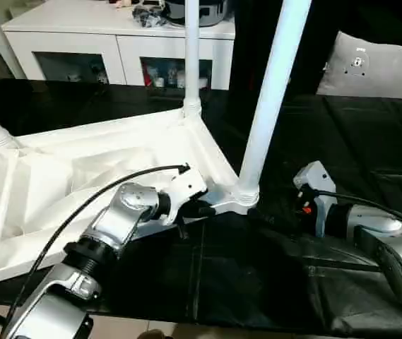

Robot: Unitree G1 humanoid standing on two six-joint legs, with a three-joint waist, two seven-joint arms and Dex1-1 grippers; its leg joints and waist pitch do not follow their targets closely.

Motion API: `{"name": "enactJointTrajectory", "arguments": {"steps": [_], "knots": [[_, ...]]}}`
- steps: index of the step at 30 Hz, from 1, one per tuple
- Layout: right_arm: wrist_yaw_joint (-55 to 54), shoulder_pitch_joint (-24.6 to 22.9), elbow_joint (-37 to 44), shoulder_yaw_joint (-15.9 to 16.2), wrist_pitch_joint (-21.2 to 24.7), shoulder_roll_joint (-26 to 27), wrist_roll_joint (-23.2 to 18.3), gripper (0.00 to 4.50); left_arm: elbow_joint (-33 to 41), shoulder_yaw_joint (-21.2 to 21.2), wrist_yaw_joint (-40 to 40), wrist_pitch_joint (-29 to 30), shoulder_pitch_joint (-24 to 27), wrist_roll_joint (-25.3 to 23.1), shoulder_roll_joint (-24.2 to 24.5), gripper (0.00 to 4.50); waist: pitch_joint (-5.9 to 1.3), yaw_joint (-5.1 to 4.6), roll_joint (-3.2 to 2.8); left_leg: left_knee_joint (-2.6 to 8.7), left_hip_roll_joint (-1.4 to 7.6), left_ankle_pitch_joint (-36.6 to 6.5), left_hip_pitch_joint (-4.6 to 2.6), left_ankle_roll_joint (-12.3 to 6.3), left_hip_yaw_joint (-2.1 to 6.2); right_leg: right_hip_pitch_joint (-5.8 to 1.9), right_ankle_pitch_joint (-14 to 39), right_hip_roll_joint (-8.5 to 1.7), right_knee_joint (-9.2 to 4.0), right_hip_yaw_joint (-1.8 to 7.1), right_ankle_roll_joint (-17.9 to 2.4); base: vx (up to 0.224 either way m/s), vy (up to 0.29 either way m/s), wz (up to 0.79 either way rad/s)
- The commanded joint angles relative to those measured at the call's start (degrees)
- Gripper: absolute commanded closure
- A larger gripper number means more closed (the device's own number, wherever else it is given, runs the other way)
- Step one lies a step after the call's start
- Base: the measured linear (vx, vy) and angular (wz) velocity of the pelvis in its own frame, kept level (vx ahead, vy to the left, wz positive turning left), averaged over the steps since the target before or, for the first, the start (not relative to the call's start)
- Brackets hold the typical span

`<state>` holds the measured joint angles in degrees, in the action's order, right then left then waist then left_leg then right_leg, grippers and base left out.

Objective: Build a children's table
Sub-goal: Rotate leg to tighten

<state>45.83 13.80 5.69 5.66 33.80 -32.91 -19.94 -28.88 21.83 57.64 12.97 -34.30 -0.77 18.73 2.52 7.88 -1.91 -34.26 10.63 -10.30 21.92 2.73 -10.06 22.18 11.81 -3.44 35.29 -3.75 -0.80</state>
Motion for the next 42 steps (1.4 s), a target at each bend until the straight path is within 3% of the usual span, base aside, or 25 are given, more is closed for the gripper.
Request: {"name": "enactJointTrajectory", "arguments": {"steps": [1,7,10,16,17,20,31,38,39,42], "knots": [[1.1,1.2,-0.4,-0.4,-1.0,-0.8,0.1,0.0,-0.6,2.3,3.8,-0.3,1.6,-0.9,1.5,4.45,-3.53,0.16,0.66,3.95,2.94,-9.0,-1.07,-1.22,1.22,-2.43,8.3,-5.52,-4.26,2.99,-10.2,0.0,0.0,0.0],[7.0,2.4,-3.4,0.5,-4.7,-1.3,-1.0,0.0,6.7,2.7,11.4,-1.9,4.6,3.0,4.2,4.45,-3.43,0.3,0.47,4.05,3.18,-10.6,-1.35,-1.17,1.13,-2.13,8.5,-5.56,-4.17,2.96,-11.4,0.0,0.0,0.0],[10.8,3.9,-5.9,1.6,-5.3,-1.0,-1.7,0.36,7.4,3.0,12.8,-2.5,5.1,3.1,4.7,4.5,-3.34,0.46,0.45,4.09,3.18,-11.9,-1.52,-0.97,1.05,-2.05,10.7,-5.52,-4.37,2.99,-11.3,0.0,0.0,0.0],[15.2,5.2,-8.7,3.6,-5.5,-0.9,-1.9,0.78,7.3,2.4,12.3,-2.4,5.2,2.8,4.8,4.5,-3.48,0.69,0.81,3.98,3.1,-10.3,-1.21,-1.51,1.05,-2.31,9.2,-5.58,-4.09,2.92,-11.4,0.0,0.0,0.0],[15.7,5.4,-9.3,3.9,-5.5,-0.7,-2.0,1.04,7.2,2.3,12.0,-2.4,5.2,2.7,4.9,4.5,-3.45,0.74,0.76,3.99,3.15,-10.1,-1.24,-1.6,1.04,-2.26,9.5,-5.62,-4.19,2.93,-11.4,0.0,0.0,0.0],[16.1,6.1,-12.3,4.5,-6.9,0.3,-0.8,1.24,7.2,2.1,11.8,-2.1,5.3,2.4,5.1,4.5,-3.51,0.73,0.72,3.94,3.09,-9.9,-1.15,-1.59,1.06,-2.24,9.9,-5.64,-4.14,2.86,-11.4,0.0,0.0,0.0],[15.9,6.1,-15.6,4.2,-9.1,2.7,-0.7,2.1,6.8,1.6,11.7,-1.8,5.1,2.9,4.6,4.5,-3.51,0.69,0.53,4.04,3.12,-10.6,-1.23,-1.16,1.09,-2.24,10.0,-5.58,-4.19,2.86,-11.4,0.0,0.0,0.0],[15.0,4.5,-14.6,4.3,-8.7,4.1,-0.7,2.36,6.4,-1.0,7.2,1.4,4.5,4.3,2.1,4.5,-3.28,0.49,0.62,4.2,3.1,-12.0,-1.36,-0.86,1.12,-2.13,13.3,-5.61,-4.59,2.93,-10.8,0.0,0.0,0.0],[13.4,4.2,-14.1,4.3,-8.3,4.8,-0.4,2.38,6.2,-1.9,5.3,2.9,4.2,4.5,1.1,4.5,-3.22,0.36,0.88,4.28,3.14,-12.1,-1.4,-0.74,1.06,-2.09,13.6,-5.56,-4.64,2.93,-10.8,0.0,0.0,0.0],[5.8,4.3,-14.5,4.2,-7.2,7.8,2.1,2.43,5.8,-4.1,-0.8,6.5,3.2,4.8,-1.9,4.5,-3.13,0.22,0.87,4.41,2.99,-12.6,-1.35,-0.2,1.23,-2.16,15.5,-5.61,-4.72,2.82,-10.5,0.0,0.0,0.0]]}}
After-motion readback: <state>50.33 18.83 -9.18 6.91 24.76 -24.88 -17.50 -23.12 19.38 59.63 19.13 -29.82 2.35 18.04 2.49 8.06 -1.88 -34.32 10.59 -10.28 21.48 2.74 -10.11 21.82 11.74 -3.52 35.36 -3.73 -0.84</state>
